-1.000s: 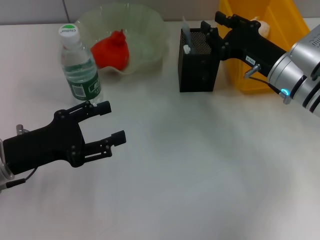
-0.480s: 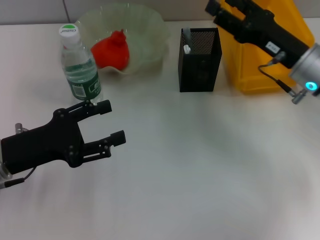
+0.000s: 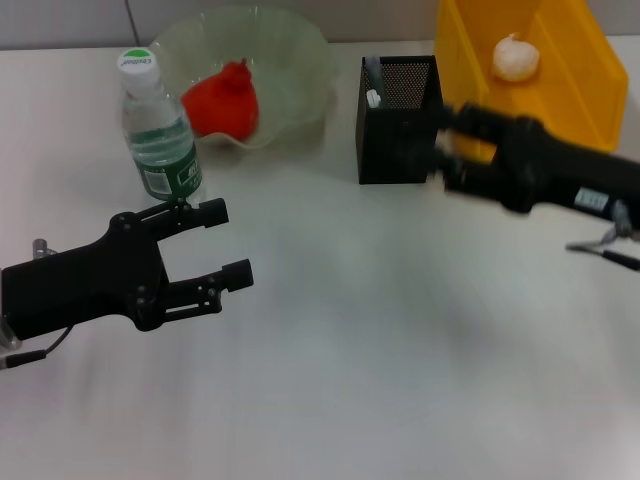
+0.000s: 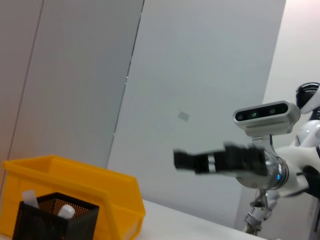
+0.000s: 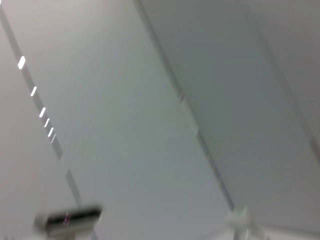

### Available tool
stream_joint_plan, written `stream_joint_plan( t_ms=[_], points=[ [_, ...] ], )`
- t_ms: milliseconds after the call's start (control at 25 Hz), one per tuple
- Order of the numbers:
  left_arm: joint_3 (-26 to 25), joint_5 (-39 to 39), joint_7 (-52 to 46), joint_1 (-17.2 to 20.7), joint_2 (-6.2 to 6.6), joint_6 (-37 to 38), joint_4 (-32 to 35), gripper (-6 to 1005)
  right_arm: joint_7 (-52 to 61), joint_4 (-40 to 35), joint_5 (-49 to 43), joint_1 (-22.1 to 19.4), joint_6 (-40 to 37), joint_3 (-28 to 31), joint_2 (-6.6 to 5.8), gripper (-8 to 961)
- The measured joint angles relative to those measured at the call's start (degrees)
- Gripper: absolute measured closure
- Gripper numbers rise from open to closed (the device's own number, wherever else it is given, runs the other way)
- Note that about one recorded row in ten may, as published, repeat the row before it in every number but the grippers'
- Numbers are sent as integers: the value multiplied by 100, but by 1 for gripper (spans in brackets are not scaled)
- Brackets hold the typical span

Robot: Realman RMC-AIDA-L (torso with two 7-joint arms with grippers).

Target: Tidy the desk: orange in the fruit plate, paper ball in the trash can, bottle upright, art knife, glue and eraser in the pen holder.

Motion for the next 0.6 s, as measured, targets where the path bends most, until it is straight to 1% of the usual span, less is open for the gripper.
stream_joint_plan(
  t_ms=[40,80,120,200,240,280,400,600],
  points=[
    [0,0,0,0,0,0,0,184,0,0,0,0,0,0,0,212],
    [11,29,-42,-21,16,-12,5,184,-75,-77,-445,43,55,4,-11,212],
    [16,41,-63,-30,24,-17,8,184,-75,-77,-445,43,55,4,-11,212],
    [63,61,-118,-53,58,-29,10,184,-186,-126,-956,134,134,-22,-14,212],
    [63,61,-118,-53,58,-29,10,184,-186,-126,-956,134,134,-22,-14,212],
    [179,73,-209,-73,94,-61,9,184,-210,-133,-1096,162,155,-25,-11,212],
    [290,175,-286,-105,116,-146,12,184,-293,-150,-1370,230,321,-54,22,212],
    [299,292,-287,-163,116,-193,15,184,-309,-183,-1385,240,442,-109,43,212]
  ],
)
